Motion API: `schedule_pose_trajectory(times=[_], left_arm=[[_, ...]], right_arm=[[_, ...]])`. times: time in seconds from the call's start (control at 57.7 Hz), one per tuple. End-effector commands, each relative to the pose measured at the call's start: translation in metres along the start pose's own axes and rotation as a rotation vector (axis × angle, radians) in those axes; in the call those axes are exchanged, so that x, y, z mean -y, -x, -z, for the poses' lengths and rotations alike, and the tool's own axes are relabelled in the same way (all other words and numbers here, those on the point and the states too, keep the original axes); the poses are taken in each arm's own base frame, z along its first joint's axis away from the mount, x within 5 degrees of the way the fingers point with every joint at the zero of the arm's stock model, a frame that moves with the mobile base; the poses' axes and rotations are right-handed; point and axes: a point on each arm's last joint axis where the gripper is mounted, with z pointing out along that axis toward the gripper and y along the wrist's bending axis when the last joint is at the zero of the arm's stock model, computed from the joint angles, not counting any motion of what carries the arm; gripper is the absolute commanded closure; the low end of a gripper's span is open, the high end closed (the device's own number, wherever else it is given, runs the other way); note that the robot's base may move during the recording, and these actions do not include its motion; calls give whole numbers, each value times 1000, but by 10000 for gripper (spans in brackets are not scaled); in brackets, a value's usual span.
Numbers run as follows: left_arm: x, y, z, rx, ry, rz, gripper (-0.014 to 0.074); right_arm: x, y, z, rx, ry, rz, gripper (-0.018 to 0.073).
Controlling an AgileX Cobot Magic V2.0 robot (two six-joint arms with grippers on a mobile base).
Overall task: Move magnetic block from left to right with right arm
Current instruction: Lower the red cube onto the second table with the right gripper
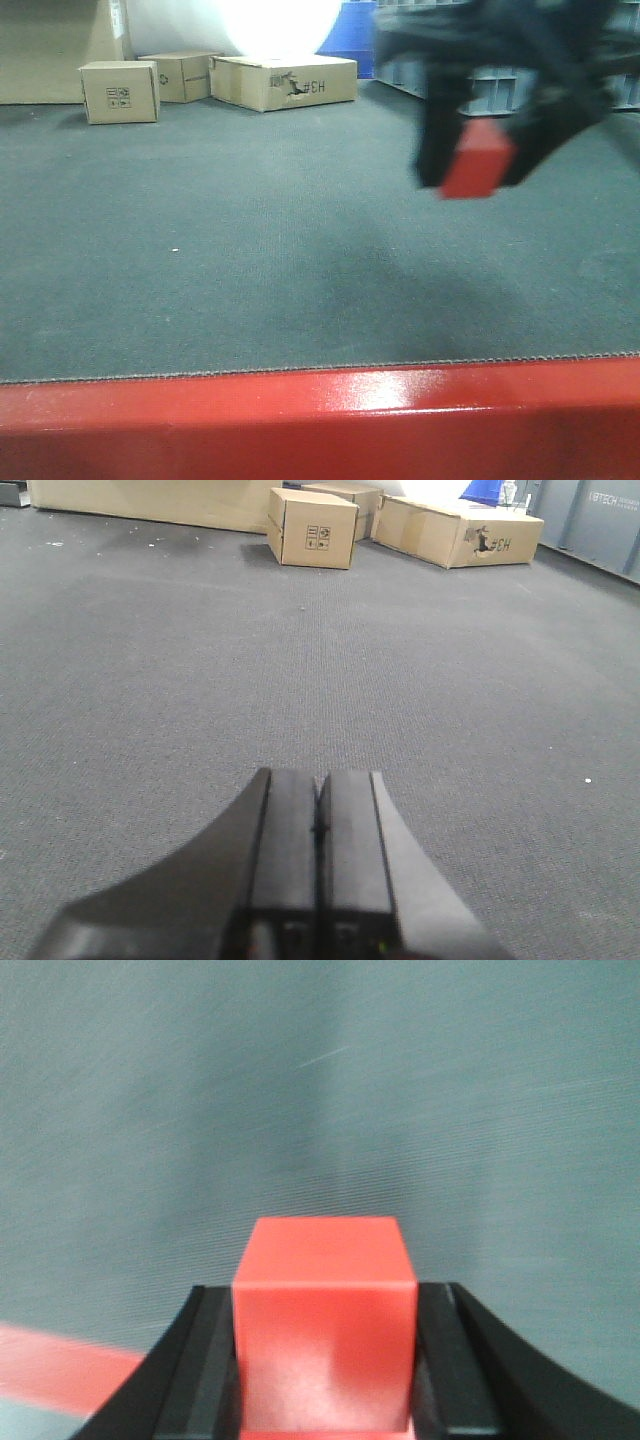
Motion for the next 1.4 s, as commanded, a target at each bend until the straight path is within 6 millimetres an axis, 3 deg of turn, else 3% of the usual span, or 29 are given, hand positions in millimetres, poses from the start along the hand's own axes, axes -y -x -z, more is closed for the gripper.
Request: schedule_pose_trajectory(times=[0.0, 0.173, 0.364, 0.763, 1.005, 1.178, 1.386], left_arm=[[0, 4, 1, 84, -7, 9, 722], [0, 4, 1, 84, -7, 9, 722], [0, 4, 1, 84, -7, 9, 722], [0, 4, 1, 84, -7, 9, 722], [0, 4, 1, 84, -7, 9, 722], [0, 4, 1, 84, -7, 9, 722], [0, 4, 1, 84, -7, 9, 722]], right_arm=[[-22, 16, 4, -24, 48, -23, 274], [-47, 33, -22, -130, 36, -106, 274], [-61, 44, -48, -182, 2, -162, 274], [-73, 41, -68, -207, -12, -133, 243], [-73, 42, -68, -200, -21, -123, -66], [-72, 44, -60, -172, -23, -111, -50], [-66, 47, -28, -88, -21, -25, -50]])
